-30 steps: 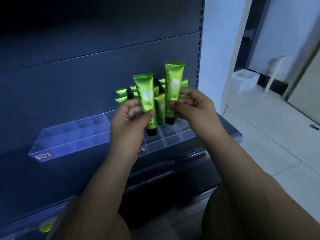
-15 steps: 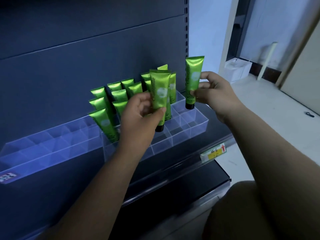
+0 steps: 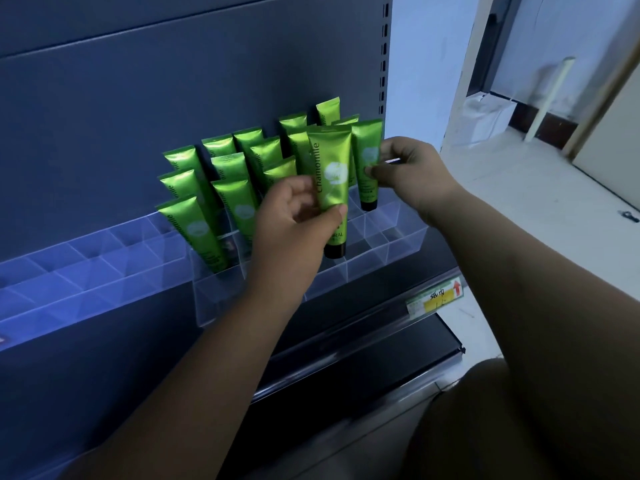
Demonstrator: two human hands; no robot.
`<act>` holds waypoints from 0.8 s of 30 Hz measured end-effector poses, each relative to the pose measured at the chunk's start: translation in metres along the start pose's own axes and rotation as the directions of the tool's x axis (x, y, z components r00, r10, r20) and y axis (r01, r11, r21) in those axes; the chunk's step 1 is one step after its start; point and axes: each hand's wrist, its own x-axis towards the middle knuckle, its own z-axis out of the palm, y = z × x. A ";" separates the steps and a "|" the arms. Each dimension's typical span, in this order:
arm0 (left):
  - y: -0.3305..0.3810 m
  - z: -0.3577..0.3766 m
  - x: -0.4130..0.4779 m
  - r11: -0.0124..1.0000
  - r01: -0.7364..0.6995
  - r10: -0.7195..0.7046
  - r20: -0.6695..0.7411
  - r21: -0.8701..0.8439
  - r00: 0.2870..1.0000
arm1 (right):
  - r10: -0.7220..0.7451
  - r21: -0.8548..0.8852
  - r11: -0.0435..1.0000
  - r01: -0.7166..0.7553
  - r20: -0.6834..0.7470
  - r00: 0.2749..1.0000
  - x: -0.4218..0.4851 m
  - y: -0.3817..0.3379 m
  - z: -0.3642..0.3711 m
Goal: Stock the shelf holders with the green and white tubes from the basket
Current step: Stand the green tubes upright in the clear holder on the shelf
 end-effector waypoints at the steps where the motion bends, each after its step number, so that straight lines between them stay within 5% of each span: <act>1: 0.000 0.001 -0.001 1.000 0.003 -0.003 0.007 0.002 1.000 | -0.011 -0.020 1.000 0.011 0.008 1.000 0.001 0.001 0.001; 24: -0.009 -0.007 -0.003 0.999 0.029 -0.029 0.016 -0.025 0.999 | 0.023 -0.012 1.000 -0.024 -0.007 1.000 -0.001 0.001 0.000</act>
